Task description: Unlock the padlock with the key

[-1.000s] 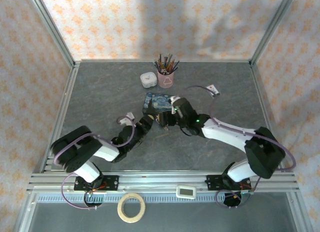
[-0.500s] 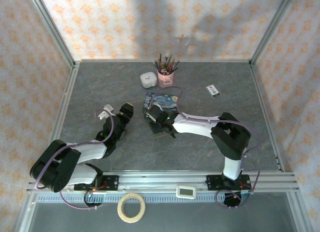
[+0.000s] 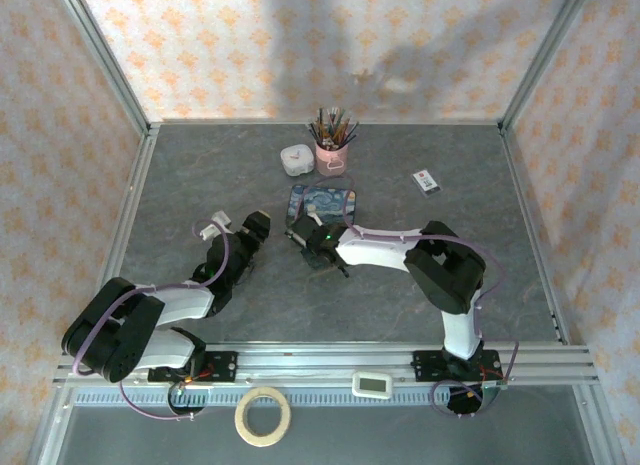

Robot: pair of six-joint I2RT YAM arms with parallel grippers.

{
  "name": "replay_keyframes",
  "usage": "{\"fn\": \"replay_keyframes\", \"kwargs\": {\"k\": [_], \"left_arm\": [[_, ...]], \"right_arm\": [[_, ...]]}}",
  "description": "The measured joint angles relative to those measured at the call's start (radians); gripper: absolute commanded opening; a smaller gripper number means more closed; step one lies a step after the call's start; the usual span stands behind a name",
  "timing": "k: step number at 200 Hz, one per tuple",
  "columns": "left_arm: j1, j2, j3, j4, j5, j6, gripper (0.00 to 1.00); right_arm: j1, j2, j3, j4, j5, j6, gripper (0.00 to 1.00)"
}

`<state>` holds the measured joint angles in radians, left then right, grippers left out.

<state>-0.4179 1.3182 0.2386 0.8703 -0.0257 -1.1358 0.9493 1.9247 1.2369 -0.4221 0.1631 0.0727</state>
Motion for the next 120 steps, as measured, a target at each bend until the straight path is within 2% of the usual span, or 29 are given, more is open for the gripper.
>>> {"fn": "replay_keyframes", "kwargs": {"k": [37, 58, 120], "left_arm": [[0.0, 0.009, 0.0, 0.014, 0.011, -0.008, 0.71], [0.0, 0.019, 0.0, 0.02, 0.019, -0.015, 0.72], [0.0, 0.031, 0.0, 0.039, 0.026, -0.019, 0.71]], "right_arm": [[0.004, 0.006, -0.009, 0.011, 0.051, -0.008, 0.52], [0.01, 0.016, -0.022, 0.028, 0.088, -0.013, 0.49], [0.023, 0.026, -0.038, 0.084, 0.121, -0.033, 0.31]]}}
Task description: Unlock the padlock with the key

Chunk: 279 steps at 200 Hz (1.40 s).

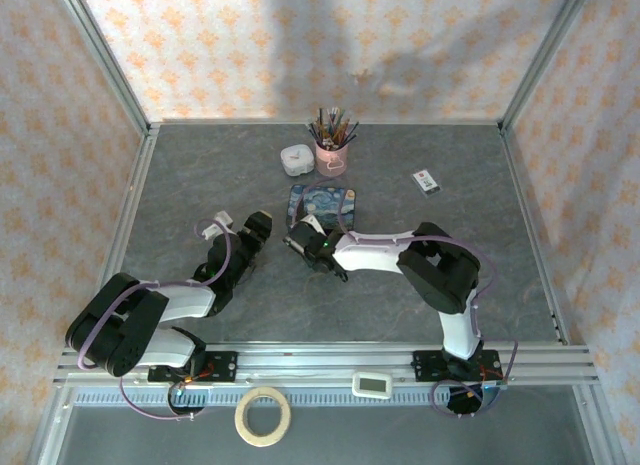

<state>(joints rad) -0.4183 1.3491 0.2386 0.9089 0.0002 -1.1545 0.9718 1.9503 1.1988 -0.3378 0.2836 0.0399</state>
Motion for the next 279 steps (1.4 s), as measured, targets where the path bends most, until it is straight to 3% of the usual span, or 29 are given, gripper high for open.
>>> {"fn": "replay_keyframes", "kwargs": {"k": [58, 124, 191, 279], "left_arm": [[0.0, 0.0, 0.0, 0.001, 0.003, -0.008, 0.71], [0.0, 0.001, 0.0, 0.032, 0.019, -0.019, 0.71], [-0.009, 0.12, 0.0, 0.143, 0.101, -0.023, 0.55], [-0.192, 0.45, 0.056, 0.433, 0.133, -0.069, 0.38]], "right_arm": [[-0.029, -0.021, -0.028, 0.045, -0.044, -0.031, 0.15], [-0.154, -0.08, -0.067, 0.077, -0.404, -0.155, 0.0], [-0.227, -0.091, -0.093, 0.105, -0.65, -0.316, 0.0], [-0.284, -0.098, -0.12, 0.151, -0.824, -0.34, 0.0]]}}
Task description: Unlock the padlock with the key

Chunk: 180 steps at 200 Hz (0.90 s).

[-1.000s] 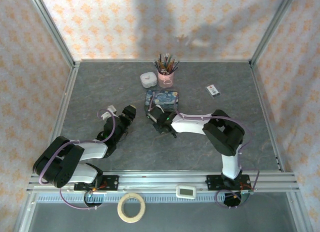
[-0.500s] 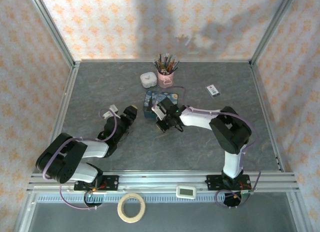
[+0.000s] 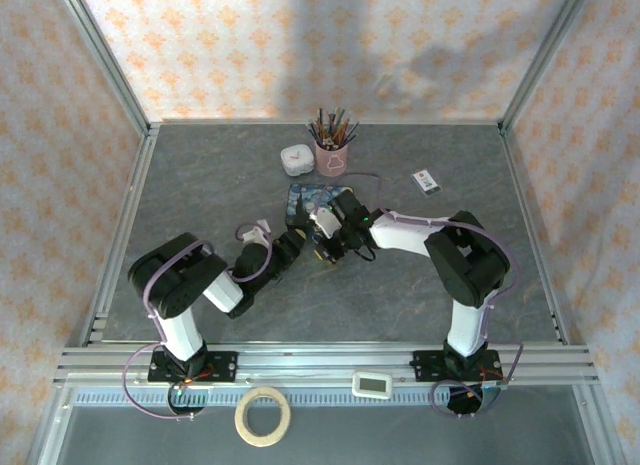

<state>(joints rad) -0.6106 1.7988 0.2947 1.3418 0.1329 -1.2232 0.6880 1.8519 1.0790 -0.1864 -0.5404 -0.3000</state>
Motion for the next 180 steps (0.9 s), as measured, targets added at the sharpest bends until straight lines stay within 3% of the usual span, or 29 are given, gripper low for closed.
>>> {"fn": "replay_keyframes", "kwargs": {"k": [51, 126, 180], "left_arm": [[-0.031, 0.108, 0.044, 0.129, -0.003, -0.03, 0.35], [-0.038, 0.183, 0.066, 0.135, -0.017, -0.034, 0.3], [-0.038, 0.148, 0.052, 0.125, -0.018, -0.032, 0.29]], "right_arm": [[0.0, 0.0, -0.004, 0.012, -0.037, 0.008, 0.0], [-0.011, -0.007, -0.022, 0.035, -0.074, 0.025, 0.0], [-0.03, -0.04, -0.05, 0.057, -0.129, 0.047, 0.0]]}}
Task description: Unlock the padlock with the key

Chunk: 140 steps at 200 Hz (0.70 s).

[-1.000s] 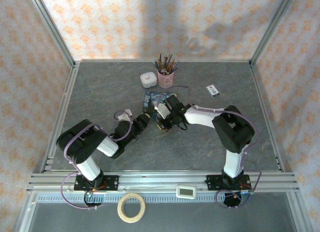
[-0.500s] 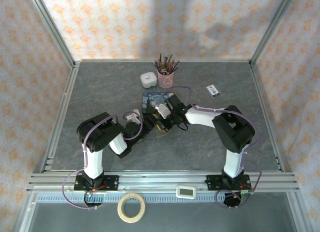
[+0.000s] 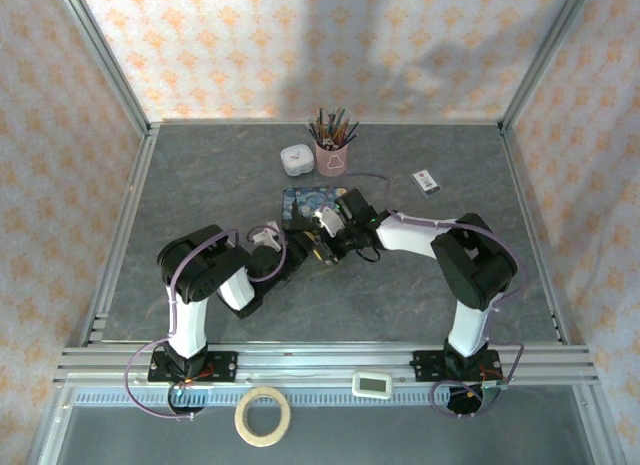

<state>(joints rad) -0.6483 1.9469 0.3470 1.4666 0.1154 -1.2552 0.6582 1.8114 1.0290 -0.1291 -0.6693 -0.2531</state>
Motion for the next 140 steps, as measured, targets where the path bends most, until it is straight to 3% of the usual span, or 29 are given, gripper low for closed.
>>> {"fn": "replay_keyframes", "kwargs": {"k": [92, 134, 140], "left_arm": [[-0.006, 0.029, 0.051, 0.005, 0.016, 0.006, 0.0], [-0.006, 0.029, 0.051, 0.004, 0.018, 0.015, 0.0], [-0.006, 0.029, 0.051, 0.004, 0.019, 0.016, 0.0]], "right_arm": [[-0.014, 0.001, -0.002, -0.002, -0.012, 0.006, 0.0], [-0.014, 0.002, -0.003, -0.001, -0.011, 0.005, 0.0], [-0.014, 0.002, -0.003, -0.001, -0.011, 0.005, 0.04]]}}
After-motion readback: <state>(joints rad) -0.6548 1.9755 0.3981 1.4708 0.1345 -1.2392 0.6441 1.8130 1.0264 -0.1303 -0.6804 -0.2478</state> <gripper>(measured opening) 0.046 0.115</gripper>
